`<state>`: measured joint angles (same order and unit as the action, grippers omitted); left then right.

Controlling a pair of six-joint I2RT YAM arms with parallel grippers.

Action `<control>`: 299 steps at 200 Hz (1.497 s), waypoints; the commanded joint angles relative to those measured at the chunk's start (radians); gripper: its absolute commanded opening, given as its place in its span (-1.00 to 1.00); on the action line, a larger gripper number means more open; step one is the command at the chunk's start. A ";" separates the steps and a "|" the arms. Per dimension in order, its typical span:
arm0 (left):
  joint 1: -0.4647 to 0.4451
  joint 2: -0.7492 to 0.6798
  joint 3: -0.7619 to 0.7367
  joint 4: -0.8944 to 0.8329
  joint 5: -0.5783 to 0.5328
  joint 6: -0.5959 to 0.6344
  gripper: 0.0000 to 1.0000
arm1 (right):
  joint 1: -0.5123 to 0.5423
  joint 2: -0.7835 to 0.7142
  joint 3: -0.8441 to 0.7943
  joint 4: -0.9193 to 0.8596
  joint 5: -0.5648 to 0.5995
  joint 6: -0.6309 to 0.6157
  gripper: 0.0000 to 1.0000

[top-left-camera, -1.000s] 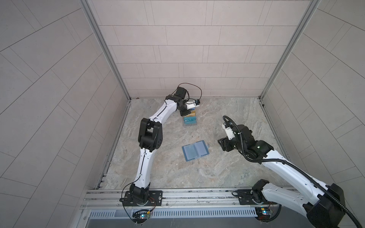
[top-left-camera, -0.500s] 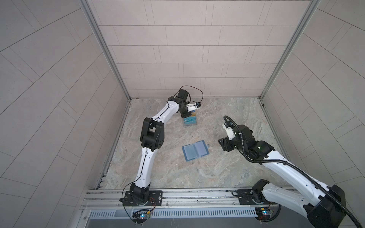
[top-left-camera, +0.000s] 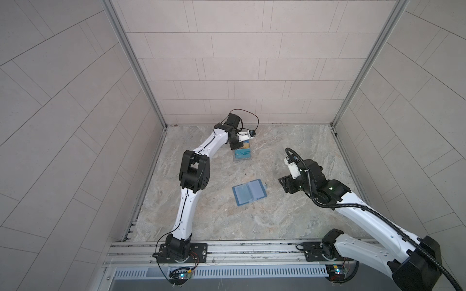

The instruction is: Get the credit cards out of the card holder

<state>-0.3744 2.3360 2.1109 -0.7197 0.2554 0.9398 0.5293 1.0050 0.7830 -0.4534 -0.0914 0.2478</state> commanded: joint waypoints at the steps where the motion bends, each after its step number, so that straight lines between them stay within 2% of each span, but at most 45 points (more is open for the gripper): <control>1: 0.001 0.006 -0.009 0.010 -0.026 0.002 -0.70 | -0.001 -0.011 0.012 -0.013 0.015 0.001 0.36; 37: -0.001 -0.002 -0.013 0.019 -0.039 -0.005 -0.57 | -0.002 -0.012 0.012 -0.014 0.015 -0.001 0.36; 92: -0.003 -0.104 -0.049 0.073 -0.133 -0.021 -0.07 | -0.001 -0.002 0.012 -0.010 -0.008 0.003 0.36; 106: -0.003 -0.149 -0.071 0.077 -0.138 -0.044 0.04 | 0.000 0.010 0.017 -0.006 -0.027 0.004 0.36; 128: -0.003 -0.239 -0.120 0.079 -0.137 -0.135 0.09 | 0.004 0.040 0.029 -0.008 -0.067 -0.016 0.36; 164: -0.003 -0.525 -0.482 0.337 -0.113 -0.377 0.11 | 0.027 0.062 0.043 -0.004 -0.082 -0.023 0.36; 186: -0.004 -0.653 -0.647 0.377 -0.096 -0.555 0.14 | 0.044 0.063 0.052 -0.008 -0.084 -0.028 0.36; 202: -0.005 -0.736 -0.776 0.409 -0.039 -0.654 0.16 | 0.061 0.071 0.066 -0.011 -0.088 -0.030 0.36; 225: -0.008 -0.861 -1.006 0.556 0.062 -0.772 0.21 | 0.100 0.106 0.095 -0.030 -0.061 -0.021 0.37; 255: -0.034 -0.999 -1.197 0.623 0.095 -0.901 0.18 | 0.182 0.160 0.142 -0.074 0.029 -0.010 0.38; 272: -0.052 -1.067 -1.291 0.661 0.137 -0.955 0.16 | 0.221 0.196 0.148 -0.058 0.035 0.022 0.38; 299: -0.079 -1.139 -1.387 0.644 0.154 -1.026 -0.03 | 0.277 0.270 0.147 0.007 0.024 0.062 0.38</control>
<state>-0.4355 1.2583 0.7818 -0.1352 0.3592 0.0319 0.7673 1.2201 0.9184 -0.4751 -0.0921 0.2623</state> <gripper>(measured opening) 0.515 0.689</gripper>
